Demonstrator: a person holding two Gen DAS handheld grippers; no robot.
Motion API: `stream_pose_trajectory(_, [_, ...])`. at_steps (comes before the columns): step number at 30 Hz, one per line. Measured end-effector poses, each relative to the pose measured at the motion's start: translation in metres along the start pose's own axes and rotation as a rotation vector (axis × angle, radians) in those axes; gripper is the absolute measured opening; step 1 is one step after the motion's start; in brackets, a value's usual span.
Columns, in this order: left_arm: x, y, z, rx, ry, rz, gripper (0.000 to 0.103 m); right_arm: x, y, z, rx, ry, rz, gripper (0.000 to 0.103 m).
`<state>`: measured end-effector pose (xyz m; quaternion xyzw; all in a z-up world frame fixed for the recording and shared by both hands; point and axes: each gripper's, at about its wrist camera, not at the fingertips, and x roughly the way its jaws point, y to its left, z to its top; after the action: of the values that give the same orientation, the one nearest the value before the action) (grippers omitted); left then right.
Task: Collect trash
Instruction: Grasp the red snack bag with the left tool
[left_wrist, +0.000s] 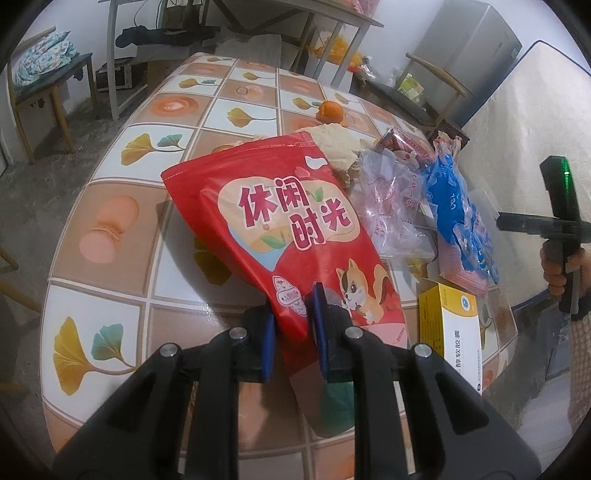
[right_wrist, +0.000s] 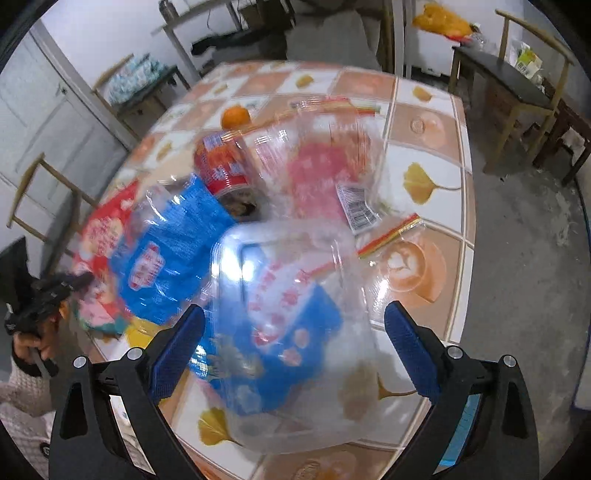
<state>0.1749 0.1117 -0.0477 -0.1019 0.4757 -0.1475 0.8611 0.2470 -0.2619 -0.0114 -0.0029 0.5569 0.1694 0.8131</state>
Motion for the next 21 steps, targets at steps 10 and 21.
stream_pose_trajectory(10, [-0.004,-0.002,0.001,0.000,-0.014,-0.002,0.017,0.016,0.004,-0.002,-0.014,0.063,-0.017,0.095])
stream_pose_trajectory(21, [-0.021,-0.003,0.006,-0.002,-0.061,-0.027,0.015,0.010,0.015,-0.010,-0.030,0.031,-0.089,0.087])
